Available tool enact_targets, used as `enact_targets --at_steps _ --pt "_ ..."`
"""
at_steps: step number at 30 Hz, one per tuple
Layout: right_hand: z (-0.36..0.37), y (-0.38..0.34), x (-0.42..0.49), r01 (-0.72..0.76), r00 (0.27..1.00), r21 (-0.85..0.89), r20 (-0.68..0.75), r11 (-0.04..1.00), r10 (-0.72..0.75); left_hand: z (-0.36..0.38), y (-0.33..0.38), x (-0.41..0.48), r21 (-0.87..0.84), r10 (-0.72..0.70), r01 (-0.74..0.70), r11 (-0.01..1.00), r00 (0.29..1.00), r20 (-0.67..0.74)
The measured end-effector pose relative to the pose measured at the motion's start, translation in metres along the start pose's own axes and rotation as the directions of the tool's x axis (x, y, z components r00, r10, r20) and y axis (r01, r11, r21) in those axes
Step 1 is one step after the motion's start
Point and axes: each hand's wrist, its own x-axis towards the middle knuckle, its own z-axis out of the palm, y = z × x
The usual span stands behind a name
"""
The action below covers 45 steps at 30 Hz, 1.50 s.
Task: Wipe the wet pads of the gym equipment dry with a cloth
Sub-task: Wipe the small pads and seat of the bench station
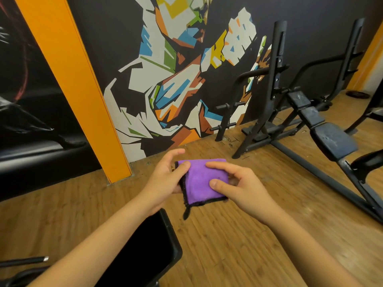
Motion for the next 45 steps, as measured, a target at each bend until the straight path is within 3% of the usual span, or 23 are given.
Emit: enact_targets --at_steps 2,4,7,9,13,16,20,24,33,36,38,39,41,43,45 --pt "-0.005 0.002 0.001 -0.026 0.997 -0.017 -0.068 1.0 0.025 0.005 -0.003 0.0 0.048 0.041 -0.039 0.998 0.999 -0.023" --pt "-0.013 -0.001 0.001 -0.059 0.998 0.018 -0.032 0.998 0.059 0.008 -0.006 0.0 0.008 0.11 -0.111 0.994 0.989 0.1" --pt "-0.032 -0.002 -0.001 -0.072 0.995 -0.014 0.075 0.997 0.073 0.013 -0.005 0.007 0.309 0.238 -0.325 0.894 0.928 0.287" --pt "-0.049 -0.001 0.002 -0.049 0.995 -0.139 0.076 0.989 0.06 0.021 -0.001 0.017 0.483 0.268 -0.378 0.79 0.921 0.283" --pt "-0.079 0.003 0.012 0.053 0.998 -0.496 -0.011 0.867 -0.067 0.046 0.004 0.039 0.631 0.35 -0.467 0.619 0.884 0.311" --pt "-0.096 0.007 0.019 0.056 0.996 -0.547 -0.025 0.835 -0.083 0.059 0.007 0.059 0.55 0.368 -0.475 0.687 0.88 0.301" --pt "-0.115 0.018 0.03 0.046 0.985 -0.275 -0.148 0.96 -0.089 0.082 0.013 0.081 0.21 0.328 -0.406 0.889 0.887 0.326" --pt "-0.139 0.033 0.05 0.053 0.959 -0.108 -0.271 0.993 -0.081 0.119 0.017 0.112 -0.048 0.313 -0.31 0.949 0.921 0.233" --pt "-0.226 0.095 0.122 -0.009 0.953 -0.097 -0.302 0.995 -0.021 0.196 0.023 0.222 -0.031 0.29 -0.29 0.956 0.934 0.207" --pt "-0.266 0.118 0.142 -0.013 0.929 -0.125 -0.367 0.992 -0.034 0.234 0.027 0.259 0.049 0.357 -0.377 0.925 0.906 0.228" --pt "-0.292 0.133 0.151 -0.043 0.909 -0.106 -0.416 0.993 -0.005 0.261 0.025 0.283 0.241 0.429 -0.476 0.846 0.876 0.222" --pt "-0.304 0.14 0.154 -0.058 0.902 -0.092 -0.432 0.994 0.012 0.274 0.025 0.293 0.375 0.492 -0.553 0.744 0.833 0.252" --pt "-0.329 0.153 0.16 -0.074 0.895 -0.049 -0.445 0.996 0.044 0.3 0.022 0.316 0.524 0.588 -0.731 0.437 0.673 0.449" --pt "-0.358 0.164 0.168 -0.067 0.898 0.033 -0.434 0.997 0.074 0.333 0.019 0.336 0.554 0.516 -0.811 0.188 0.561 0.647" --pt "-0.39 0.176 0.179 -0.065 0.897 0.14 -0.425 0.988 0.119 0.368 0.011 0.356 0.599 0.43 -0.799 0.049 0.559 0.71"
